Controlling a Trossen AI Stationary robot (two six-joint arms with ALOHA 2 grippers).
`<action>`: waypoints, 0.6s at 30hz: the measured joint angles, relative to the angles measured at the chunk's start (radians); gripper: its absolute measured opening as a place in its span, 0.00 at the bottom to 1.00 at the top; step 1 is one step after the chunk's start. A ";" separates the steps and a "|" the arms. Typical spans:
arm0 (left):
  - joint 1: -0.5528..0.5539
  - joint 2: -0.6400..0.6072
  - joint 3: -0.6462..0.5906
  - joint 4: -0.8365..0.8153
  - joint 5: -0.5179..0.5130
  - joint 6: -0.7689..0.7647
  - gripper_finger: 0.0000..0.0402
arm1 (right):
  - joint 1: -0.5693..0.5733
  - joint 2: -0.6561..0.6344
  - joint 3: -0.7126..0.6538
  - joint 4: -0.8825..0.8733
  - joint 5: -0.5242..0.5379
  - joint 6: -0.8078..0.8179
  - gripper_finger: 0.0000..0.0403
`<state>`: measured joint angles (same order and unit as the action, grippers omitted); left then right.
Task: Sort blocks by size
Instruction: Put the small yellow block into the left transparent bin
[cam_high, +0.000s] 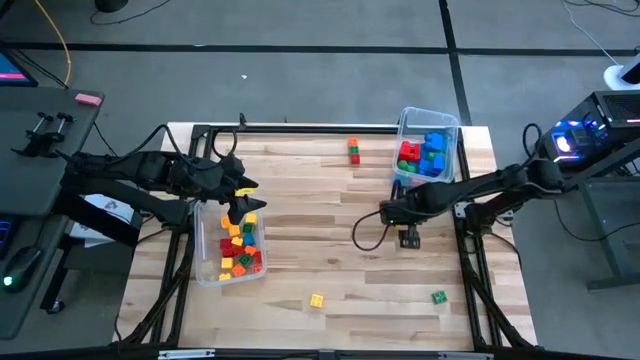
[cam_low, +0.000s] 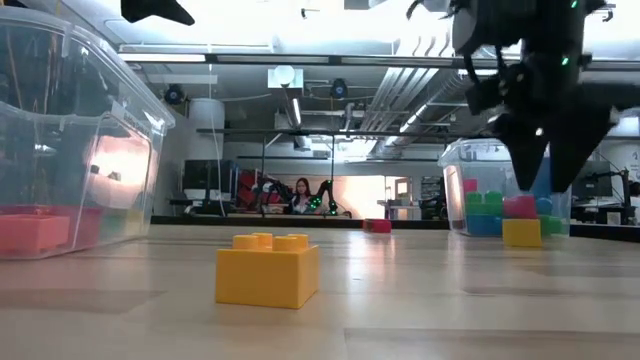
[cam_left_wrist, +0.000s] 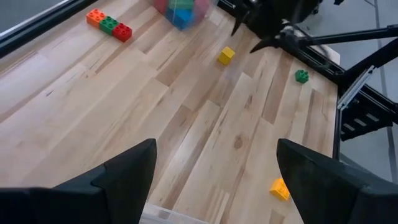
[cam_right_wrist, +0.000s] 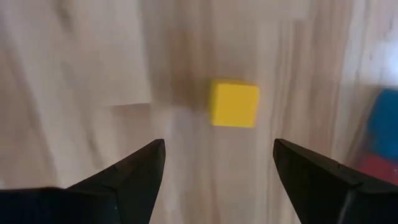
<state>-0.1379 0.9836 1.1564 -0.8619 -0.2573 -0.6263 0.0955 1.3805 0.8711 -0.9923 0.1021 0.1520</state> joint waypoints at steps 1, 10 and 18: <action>0.000 0.000 0.000 0.000 0.000 0.000 0.79 | -0.011 0.005 -0.011 0.016 0.006 0.000 0.73; 0.000 0.000 0.000 -0.001 0.000 0.001 0.79 | -0.071 0.046 -0.094 0.224 -0.058 -0.007 0.73; 0.000 0.000 0.000 -0.001 0.000 0.000 0.79 | -0.076 0.048 -0.141 0.260 -0.049 0.002 0.71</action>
<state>-0.1379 0.9840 1.1564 -0.8627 -0.2573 -0.6266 0.0193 1.4281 0.7296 -0.7322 0.0528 0.1542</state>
